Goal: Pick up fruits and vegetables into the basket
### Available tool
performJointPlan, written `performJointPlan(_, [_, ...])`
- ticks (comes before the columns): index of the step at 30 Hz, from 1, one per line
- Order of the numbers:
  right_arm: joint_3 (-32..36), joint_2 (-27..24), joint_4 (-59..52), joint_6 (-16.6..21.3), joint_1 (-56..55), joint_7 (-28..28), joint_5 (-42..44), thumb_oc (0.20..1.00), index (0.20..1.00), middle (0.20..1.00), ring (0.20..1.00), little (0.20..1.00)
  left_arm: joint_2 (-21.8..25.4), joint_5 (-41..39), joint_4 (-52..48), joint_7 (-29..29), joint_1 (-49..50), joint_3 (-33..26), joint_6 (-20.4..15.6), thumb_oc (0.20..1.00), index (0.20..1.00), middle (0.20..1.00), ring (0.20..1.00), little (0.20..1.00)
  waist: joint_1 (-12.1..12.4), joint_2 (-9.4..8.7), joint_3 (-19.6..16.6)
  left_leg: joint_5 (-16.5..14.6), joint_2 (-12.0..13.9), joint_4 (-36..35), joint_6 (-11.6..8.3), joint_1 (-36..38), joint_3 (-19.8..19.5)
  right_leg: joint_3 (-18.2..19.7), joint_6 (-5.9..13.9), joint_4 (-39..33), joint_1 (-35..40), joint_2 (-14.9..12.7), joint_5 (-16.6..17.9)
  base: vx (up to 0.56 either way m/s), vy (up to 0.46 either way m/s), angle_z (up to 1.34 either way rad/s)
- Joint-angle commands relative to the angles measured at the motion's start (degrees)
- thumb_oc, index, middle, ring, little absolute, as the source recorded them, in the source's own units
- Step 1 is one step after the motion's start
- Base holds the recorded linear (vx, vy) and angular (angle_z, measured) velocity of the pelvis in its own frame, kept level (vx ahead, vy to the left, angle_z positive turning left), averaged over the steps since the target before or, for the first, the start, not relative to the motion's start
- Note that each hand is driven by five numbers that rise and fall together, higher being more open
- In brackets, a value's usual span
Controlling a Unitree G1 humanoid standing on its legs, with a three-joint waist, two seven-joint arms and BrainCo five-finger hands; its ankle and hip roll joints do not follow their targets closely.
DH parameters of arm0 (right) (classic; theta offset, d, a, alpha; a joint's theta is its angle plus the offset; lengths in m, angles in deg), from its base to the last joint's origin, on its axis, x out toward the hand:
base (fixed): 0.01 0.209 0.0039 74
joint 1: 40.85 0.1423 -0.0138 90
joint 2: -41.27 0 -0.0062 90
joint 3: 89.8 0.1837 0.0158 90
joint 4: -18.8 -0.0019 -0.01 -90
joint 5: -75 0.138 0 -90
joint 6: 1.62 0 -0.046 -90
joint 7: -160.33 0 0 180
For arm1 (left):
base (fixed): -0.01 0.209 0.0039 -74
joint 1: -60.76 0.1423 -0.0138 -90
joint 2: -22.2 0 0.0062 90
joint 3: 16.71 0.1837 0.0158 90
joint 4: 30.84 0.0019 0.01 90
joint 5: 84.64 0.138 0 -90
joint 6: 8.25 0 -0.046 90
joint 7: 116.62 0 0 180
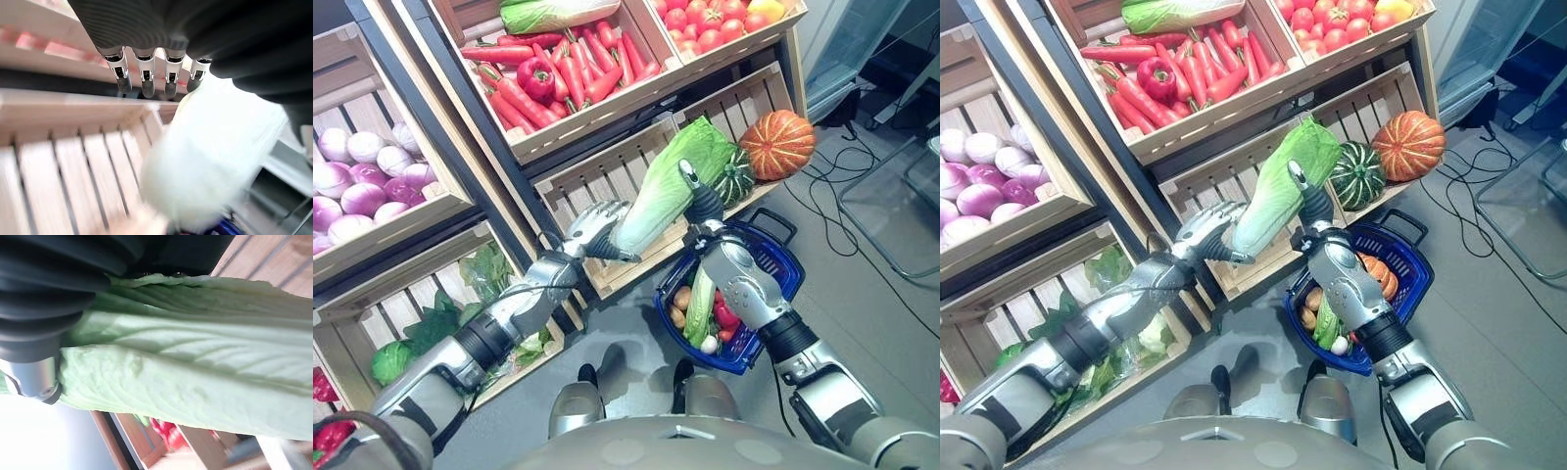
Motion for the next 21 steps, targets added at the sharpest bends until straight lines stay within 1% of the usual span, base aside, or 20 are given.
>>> performJointPlan(1, [10.0, -3.2, -11.8, 8.4, 2.9, -0.3, -6.3, 0.200, 0.200, 0.200, 0.200, 0.200, 0.3, -14.3, 2.8, 0.2, 2.9, -3.4, -0.7, 1.000, 1.000, 1.000, 1.000, 1.000, -1.3, -3.29, 5.1, -8.7, -0.4, 5.3, 2.95, -0.5, 2.1, 1.8, 5.51, -2.1, 2.6, -2.8, -1.2, -0.13, -0.024, -0.08])
performJointPlan(3, [12.8, -5.3, -14.3, 9.2, 1.5, 1.2, -10.4, 0.200, 0.200, 0.200, 0.200, 0.200, -1.0, -22.5, 6.2, 4.1, 5.6, -5.4, 0.3, 1.000, 1.000, 1.000, 1.000, 1.000, -1.8, -3.29, 6.3, -8.5, -0.3, 5.5, 3.00, -1.3, 2.3, 2.0, 5.38, -1.4, 1.5, -2.6, -1.2, -0.15, -0.028, -0.05])
performJointPlan(4, [14.6, -7.0, -15.4, 9.8, 1.0, 2.2, -12.9, 0.200, 0.200, 0.200, 0.200, 0.200, -2.1, -27.9, 8.2, 7.2, 7.3, -6.5, 1.5, 1.000, 1.000, 1.000, 1.000, 1.000, -2.2, -3.35, 7.3, -8.8, -0.2, 6.1, 2.99, -1.7, 2.5, 2.1, 5.38, -0.7, 0.9, -2.6, -1.6, -0.13, -0.028, -0.03])
performJointPlan(5, [15.1, -7.5, -15.8, 9.8, 0.8, 2.4, -13.3, 0.200, 0.200, 0.200, 0.200, 0.200, -2.4, -28.0, 8.8, 7.9, 7.8, -6.9, 0.9, 1.000, 1.000, 1.000, 1.000, 1.000, -2.2, -3.41, 7.5, -8.5, -0.2, 6.0, 3.03, -2.1, 2.5, 2.1, 5.28, -0.7, 0.5, -2.6, -1.3, -0.12, -0.036, -0.07])
performJointPlan(7, [17.1, -9.6, -17.1, 9.9, 0.0, 4.3, -15.9, 0.200, 0.200, 0.200, 0.200, 0.200, -3.9, -34.1, 11.7, 9.8, 9.9, -8.5, 2.0, 1.000, 1.000, 1.000, 1.000, 1.000, -2.6, -3.58, 8.5, -8.3, -0.1, 6.3, 3.14, -3.0, 2.7, 2.3, 5.08, -0.2, -0.7, -2.5, -1.2, -0.13, -0.050, -0.09])
performJointPlan(8, [18.8, -11.3, -17.6, 9.8, -0.7, 5.4, -17.8, 0.200, 0.200, 0.200, 0.200, 0.200, -4.9, -37.9, 14.3, 11.4, 11.2, -9.6, 2.7, 1.000, 1.000, 1.000, 1.000, 1.000, -2.9, -3.70, 9.7, -8.5, 0.0, 6.9, 3.14, -3.7, 2.8, 2.3, 4.97, 0.6, -1.4, -2.3, -1.5, -0.16, -0.062, -0.03])
performJointPlan(11, [21.2, -14.6, -18.4, 8.6, -1.9, 8.0, -21.0, 0.200, 0.200, 0.200, 0.200, 0.200, -6.2, -41.3, 18.3, 14.8, 13.2, -11.4, 2.9, 1.000, 1.000, 1.000, 1.000, 1.000, -3.4, -3.87, 11.4, -7.7, 0.1, 7.1, 3.15, -5.7, 3.0, 2.4, 4.57, 1.1, -3.3, -2.1, -1.0, -0.14, -0.037, -0.01])
performJointPlan(12, [21.7, -15.5, -18.4, 8.4, -2.1, 8.1, -20.6, 0.200, 0.200, 0.200, 0.200, 0.200, -6.3, -41.8, 19.2, 15.8, 13.6, -11.6, 2.5, 1.000, 1.000, 1.000, 1.000, 1.000, -3.7, -3.81, 12.0, -7.5, 0.1, 7.4, 3.15, -6.4, 3.0, 2.5, 4.41, 1.3, -4.0, -2.0, -1.0, -0.17, -0.021, -0.05])
performJointPlan(14, [22.8, -17.5, -17.7, 8.0, -2.8, 8.6, -19.6, 0.200, 0.200, 0.200, 0.200, 0.200, -7.0, -44.5, 21.5, 18.4, 14.9, -12.2, 3.0, 1.000, 1.000, 1.000, 1.000, 1.000, -4.1, -3.46, 14.0, -7.6, 0.3, 8.9, 3.10, -8.5, 3.0, 2.5, 3.87, 3.1, -6.1, -1.9, -1.5, -0.15, -0.007, -0.04])
performJointPlan(15, [23.1, -18.0, -16.9, 7.8, -2.8, 8.7, -18.8, 0.200, 0.200, 0.200, 0.200, 0.200, -7.5, -45.1, 22.8, 19.1, 15.5, -12.2, 2.9, 1.000, 1.000, 1.000, 1.000, 1.000, -4.3, -3.13, 15.0, -7.3, 0.3, 9.3, 3.05, -9.6, 2.9, 2.5, 3.51, 3.8, -7.2, -1.9, -1.6, -0.12, 0.001, -0.03])
performJointPlan(17, [23.1, -18.7, -15.0, 7.6, -2.4, 8.9, -18.4, 0.200, 0.200, 0.200, 0.200, 0.200, -7.7, -45.0, 24.1, 20.2, 16.0, -11.7, 1.3, 1.000, 1.000, 1.000, 1.000, 1.000, -4.6, -2.56, 16.1, -6.9, 0.3, 10.0, 2.92, -11.1, 2.6, 2.4, 3.04, 4.9, -8.8, -1.9, -1.8, -0.10, 0.011, -0.01])
performJointPlan(18, [22.9, -18.9, -13.8, 7.4, -1.8, 8.5, -17.1, 0.200, 0.200, 0.200, 0.200, 0.200, -7.8, -45.5, 24.6, 20.9, 16.1, -11.4, 1.3, 1.000, 1.000, 1.000, 1.000, 1.000, -4.7, -2.11, 16.8, -6.5, 0.0, 10.2, 2.85, -12.1, 2.5, 2.5, 2.71, 5.4, -9.8, -1.9, -1.9, -0.10, 0.028, -0.04])
performJointPlan(19, [22.1, -18.9, -11.4, 7.7, -1.1, 8.8, -17.9, 0.200, 0.200, 0.200, 0.200, 0.200, -8.0, -45.3, 25.1, 21.0, 16.5, -11.0, 0.3, 1.000, 1.000, 1.000, 1.000, 1.000, -4.6, -1.29, 16.9, -6.0, -0.2, 10.5, 2.67, -14.2, 2.4, 2.3, 2.28, 6.4, -12.0, -2.1, -2.2, -0.09, 0.036, 0.00])
performJointPlan(21, [21.5, -19.0, -9.5, 7.7, -0.1, 8.4, -17.3, 0.200, 0.200, 0.200, 0.200, 0.200, -8.2, -45.9, 25.3, 20.5, 16.5, -10.6, -0.3, 1.000, 1.000, 1.000, 1.000, 1.000, -4.6, -0.66, 16.9, -5.5, -0.4, 10.9, 2.51, -16.0, 2.3, 2.3, 1.93, 7.7, -14.0, -2.3, -2.5, -0.04, 0.041, -0.06])
